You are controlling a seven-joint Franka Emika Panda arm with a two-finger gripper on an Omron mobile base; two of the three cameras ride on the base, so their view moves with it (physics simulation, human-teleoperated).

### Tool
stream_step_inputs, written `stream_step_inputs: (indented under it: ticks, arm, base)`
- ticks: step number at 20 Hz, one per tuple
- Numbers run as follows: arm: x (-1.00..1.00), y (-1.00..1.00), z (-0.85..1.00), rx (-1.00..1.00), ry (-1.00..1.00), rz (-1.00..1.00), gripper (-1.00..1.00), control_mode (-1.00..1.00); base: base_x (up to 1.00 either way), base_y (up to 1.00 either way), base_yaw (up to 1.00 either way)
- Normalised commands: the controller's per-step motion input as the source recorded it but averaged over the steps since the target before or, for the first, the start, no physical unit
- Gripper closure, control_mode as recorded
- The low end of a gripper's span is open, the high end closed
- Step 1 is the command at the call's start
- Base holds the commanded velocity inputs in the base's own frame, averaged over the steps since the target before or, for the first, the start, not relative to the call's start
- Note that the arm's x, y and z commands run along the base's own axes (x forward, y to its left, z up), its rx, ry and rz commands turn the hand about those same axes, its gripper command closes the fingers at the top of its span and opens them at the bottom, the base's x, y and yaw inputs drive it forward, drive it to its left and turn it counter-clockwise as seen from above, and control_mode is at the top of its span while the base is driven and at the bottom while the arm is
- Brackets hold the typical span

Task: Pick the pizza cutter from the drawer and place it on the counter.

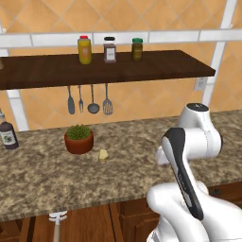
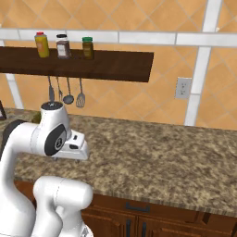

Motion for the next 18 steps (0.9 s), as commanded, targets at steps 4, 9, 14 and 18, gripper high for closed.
stream_step_inputs:
  ticks: [4, 9, 14, 18]
  arm:
    - [0.00, 0.00, 0.00, 0.00, 0.00, 0.00, -1.00, 1.00]
    - [0.00, 0.00, 0.00, 0.00, 0.00, 0.00, -1.00, 1.00]
    - [0.00, 0.00, 0.00, 0.00, 0.00, 0.00, -1.00, 1.00]
    - [0.00, 0.00, 0.00, 0.00, 0.00, 0.00, -1.00, 1.00]
  base:
    - [-0.27, 0.00, 0.25]
    - [-0.50, -0.06, 0.51]
    - [-0.21, -0.34, 0.51]
    - [0.15, -0.41, 0.49]
